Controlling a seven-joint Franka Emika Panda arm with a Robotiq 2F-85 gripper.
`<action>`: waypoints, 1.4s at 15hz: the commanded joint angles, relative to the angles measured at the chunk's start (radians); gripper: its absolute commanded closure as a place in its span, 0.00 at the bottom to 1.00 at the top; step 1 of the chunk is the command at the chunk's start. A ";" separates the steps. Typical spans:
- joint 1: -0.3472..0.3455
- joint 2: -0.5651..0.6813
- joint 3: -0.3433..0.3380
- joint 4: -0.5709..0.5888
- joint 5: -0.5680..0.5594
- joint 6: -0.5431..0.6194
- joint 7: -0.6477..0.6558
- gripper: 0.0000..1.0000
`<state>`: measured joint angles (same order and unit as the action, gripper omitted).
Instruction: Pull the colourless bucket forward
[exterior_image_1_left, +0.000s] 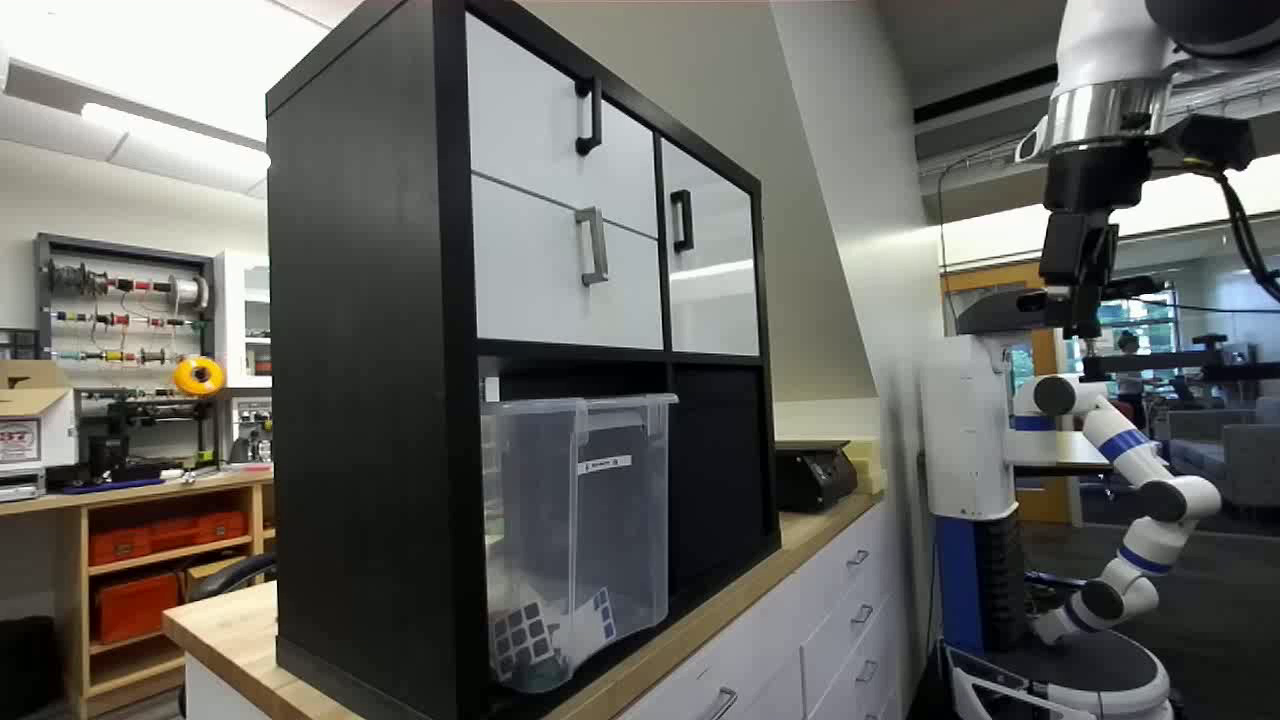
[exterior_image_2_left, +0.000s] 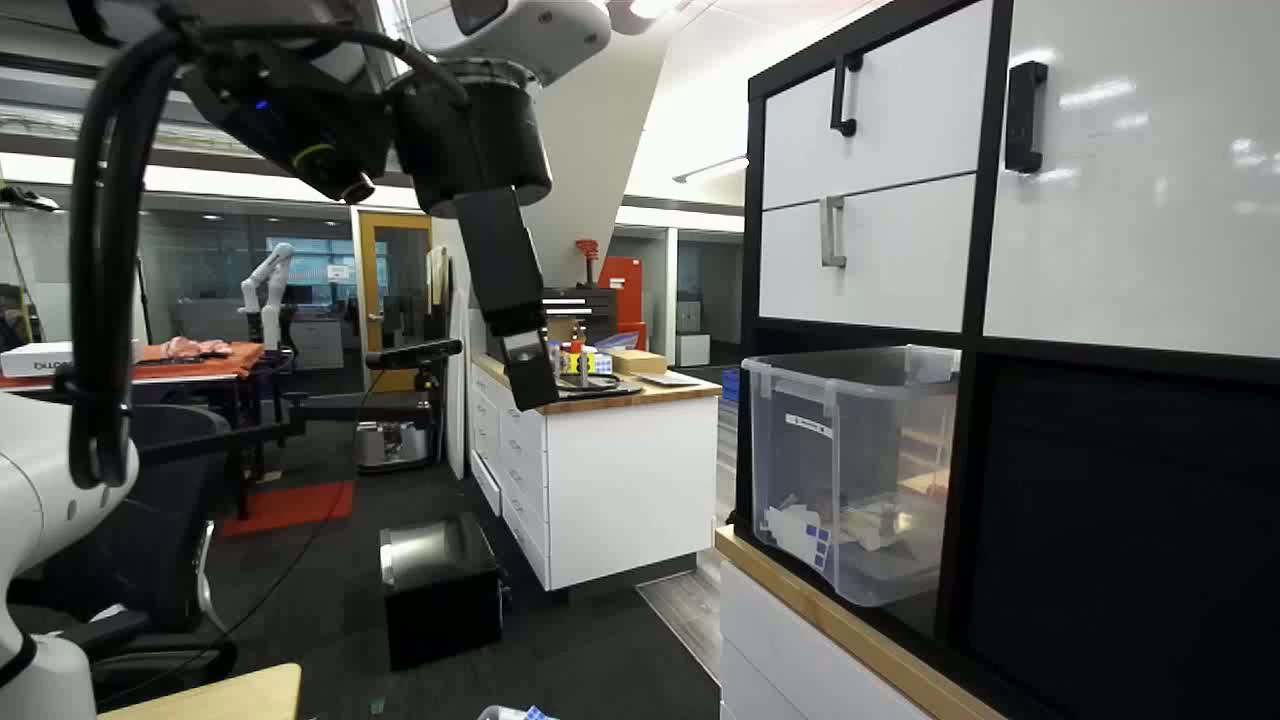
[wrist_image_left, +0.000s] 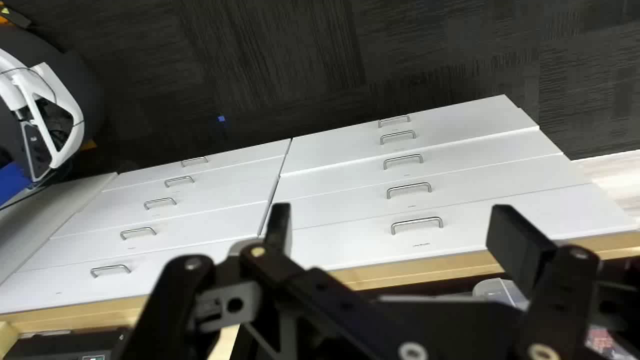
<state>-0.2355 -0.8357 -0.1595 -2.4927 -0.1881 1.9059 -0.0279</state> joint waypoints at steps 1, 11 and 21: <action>0.007 0.001 -0.005 0.004 -0.004 -0.004 0.004 0.00; 0.015 0.009 -0.006 0.004 0.000 -0.012 -0.007 0.00; 0.094 0.048 0.020 -0.036 0.012 -0.020 -0.073 0.00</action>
<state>-0.1767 -0.8111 -0.1484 -2.5275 -0.1851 1.9034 -0.0771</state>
